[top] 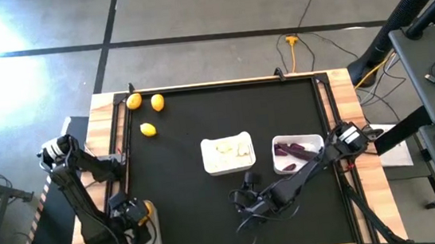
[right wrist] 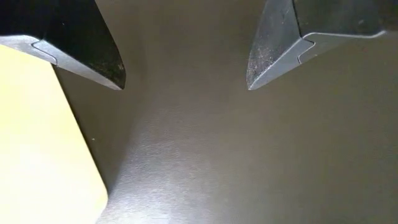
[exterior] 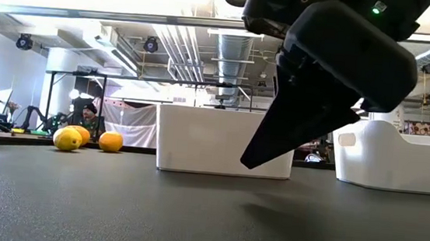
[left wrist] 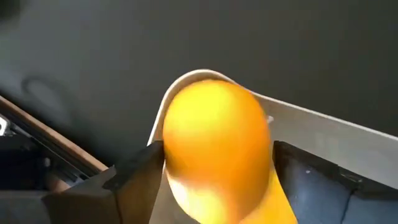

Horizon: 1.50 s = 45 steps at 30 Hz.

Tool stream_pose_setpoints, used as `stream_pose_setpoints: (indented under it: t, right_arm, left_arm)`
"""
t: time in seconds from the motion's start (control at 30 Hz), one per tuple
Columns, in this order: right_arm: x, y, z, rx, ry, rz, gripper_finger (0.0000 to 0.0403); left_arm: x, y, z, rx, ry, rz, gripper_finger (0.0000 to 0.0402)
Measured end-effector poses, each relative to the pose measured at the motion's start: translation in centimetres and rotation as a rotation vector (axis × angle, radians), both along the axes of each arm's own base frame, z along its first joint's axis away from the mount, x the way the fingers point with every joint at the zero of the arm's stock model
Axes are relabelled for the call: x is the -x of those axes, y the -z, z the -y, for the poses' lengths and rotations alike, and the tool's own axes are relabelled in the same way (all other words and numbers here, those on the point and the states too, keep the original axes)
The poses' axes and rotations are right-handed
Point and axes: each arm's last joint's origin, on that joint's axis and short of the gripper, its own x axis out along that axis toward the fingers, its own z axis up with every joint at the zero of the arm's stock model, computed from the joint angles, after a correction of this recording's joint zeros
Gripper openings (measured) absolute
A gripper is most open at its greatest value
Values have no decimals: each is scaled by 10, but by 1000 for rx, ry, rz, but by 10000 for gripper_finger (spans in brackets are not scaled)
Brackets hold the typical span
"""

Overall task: Sort produce into baskets
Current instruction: Put the lemon into the gray bin

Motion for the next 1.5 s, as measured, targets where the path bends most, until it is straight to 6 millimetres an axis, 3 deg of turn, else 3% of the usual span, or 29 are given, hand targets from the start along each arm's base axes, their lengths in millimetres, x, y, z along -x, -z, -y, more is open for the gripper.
stream_pose_setpoints:
  t: [0.33,0.53,0.73,0.87,1.13,1.3,1.5]
  right_arm:
    - [-1,0,2,11,-7,-3,327]
    - [-3,0,6,18,4,1,327]
    - [-4,0,6,2,22,11,327]
    - [-4,0,6,1,24,11,327]
    - [-2,0,4,-36,69,23,327]
    - [4,3,-4,-40,54,18,327]
    - [9,5,-9,-46,52,13,327]
  left_arm:
    - [-5,-3,-8,-52,9,-11,302]
    - [-28,-10,-32,-271,41,118,298]
    - [-64,-6,-81,-413,-48,-34,292]
    - [-86,5,-129,-448,-175,-164,292]
    - [-103,23,-220,-431,-522,-242,292]
    - [-102,30,-245,-516,-751,-90,292]
    - [-98,32,-255,-572,-1097,179,292]
